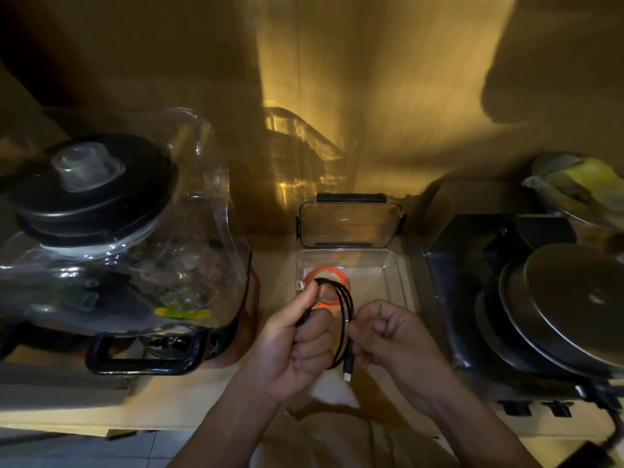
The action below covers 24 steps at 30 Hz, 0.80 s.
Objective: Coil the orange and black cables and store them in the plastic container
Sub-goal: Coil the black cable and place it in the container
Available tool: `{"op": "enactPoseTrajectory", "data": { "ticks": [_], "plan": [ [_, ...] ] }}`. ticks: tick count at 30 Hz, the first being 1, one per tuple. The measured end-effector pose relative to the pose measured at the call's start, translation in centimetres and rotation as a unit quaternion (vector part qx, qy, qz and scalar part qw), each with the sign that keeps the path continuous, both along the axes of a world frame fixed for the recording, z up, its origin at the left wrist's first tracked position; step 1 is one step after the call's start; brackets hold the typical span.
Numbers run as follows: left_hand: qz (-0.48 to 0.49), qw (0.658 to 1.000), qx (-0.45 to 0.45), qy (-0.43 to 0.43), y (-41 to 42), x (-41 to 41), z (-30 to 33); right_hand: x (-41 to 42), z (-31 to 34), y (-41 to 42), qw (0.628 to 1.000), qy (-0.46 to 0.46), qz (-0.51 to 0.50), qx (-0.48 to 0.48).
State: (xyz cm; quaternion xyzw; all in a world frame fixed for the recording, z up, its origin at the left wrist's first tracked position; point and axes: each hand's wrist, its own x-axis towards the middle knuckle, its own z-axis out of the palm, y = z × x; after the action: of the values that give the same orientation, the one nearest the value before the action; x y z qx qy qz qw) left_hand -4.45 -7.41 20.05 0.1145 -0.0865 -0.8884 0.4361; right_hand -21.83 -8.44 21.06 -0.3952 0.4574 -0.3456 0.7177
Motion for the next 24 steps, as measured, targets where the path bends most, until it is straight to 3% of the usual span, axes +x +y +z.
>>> {"op": "enactPoseTrajectory", "data": {
  "ticks": [7, 14, 24],
  "plan": [
    [-0.028, 0.999, -0.004, 0.025, 0.1, 0.1, -0.6, -0.1, -0.8, 0.5, 0.998, -0.019, 0.054, 0.022],
    [-0.005, 0.999, 0.032, -0.019, 0.0, -0.9, -0.7, -0.3, -0.5, 0.8, 0.993, -0.075, 0.040, 0.085],
    [0.066, 0.988, 0.074, -0.123, -0.3, -2.0, -0.5, -0.6, -1.0, 0.5, 0.996, -0.044, -0.015, 0.080]
  ]
}}
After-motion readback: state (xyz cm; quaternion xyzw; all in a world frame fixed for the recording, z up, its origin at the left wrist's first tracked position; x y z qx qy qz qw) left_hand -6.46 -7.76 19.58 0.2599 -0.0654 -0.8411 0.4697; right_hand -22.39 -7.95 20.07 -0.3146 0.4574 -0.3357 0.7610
